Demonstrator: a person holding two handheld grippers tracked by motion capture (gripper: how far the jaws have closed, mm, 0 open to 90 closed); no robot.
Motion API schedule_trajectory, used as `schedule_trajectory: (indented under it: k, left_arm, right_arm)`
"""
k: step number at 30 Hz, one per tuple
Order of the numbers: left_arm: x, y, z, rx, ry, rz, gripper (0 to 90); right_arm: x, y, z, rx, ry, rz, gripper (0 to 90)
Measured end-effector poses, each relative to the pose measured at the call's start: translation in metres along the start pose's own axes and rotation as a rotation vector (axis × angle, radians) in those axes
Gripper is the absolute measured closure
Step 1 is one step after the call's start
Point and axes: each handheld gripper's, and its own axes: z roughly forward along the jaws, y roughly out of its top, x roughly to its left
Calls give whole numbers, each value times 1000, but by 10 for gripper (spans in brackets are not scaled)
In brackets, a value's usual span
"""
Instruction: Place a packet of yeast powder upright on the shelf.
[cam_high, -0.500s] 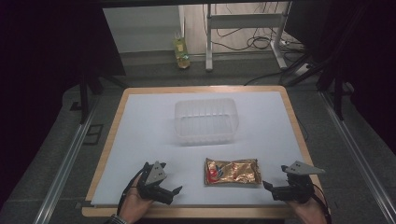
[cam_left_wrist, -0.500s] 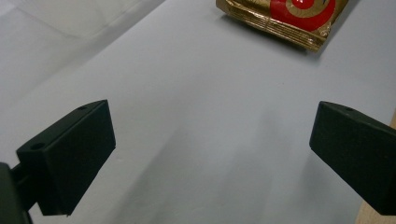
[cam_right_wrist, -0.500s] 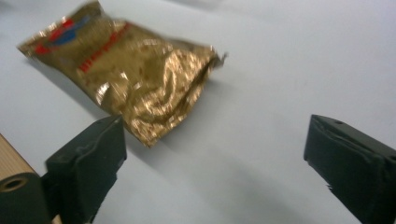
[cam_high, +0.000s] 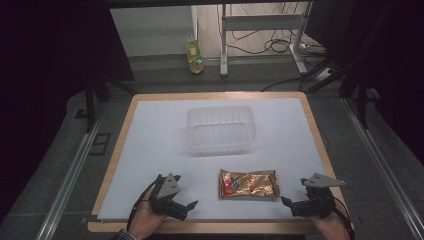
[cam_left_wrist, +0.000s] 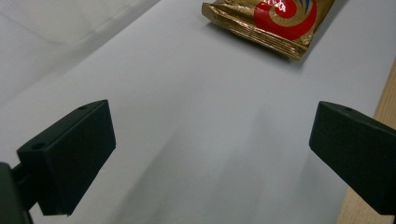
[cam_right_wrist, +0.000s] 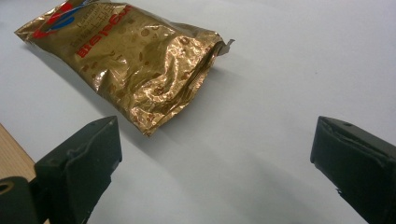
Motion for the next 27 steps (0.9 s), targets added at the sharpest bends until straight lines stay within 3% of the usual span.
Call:
schedule_trajectory:
  k: [13, 18, 27]
  left_arm:
    - [0, 5, -2, 1, -11, -35, 25]
    - [0, 7, -1, -1, -17, -33, 56]
    - [-4, 13, 5, -30, -24, 6, 101]
  right_arm:
    - [0, -1, 2, 17, -9, -4, 20]
    - [-1, -1, 1, 14, -8, 0, 20]
    - [-1, -1, 2, 19, -13, 8, 20]
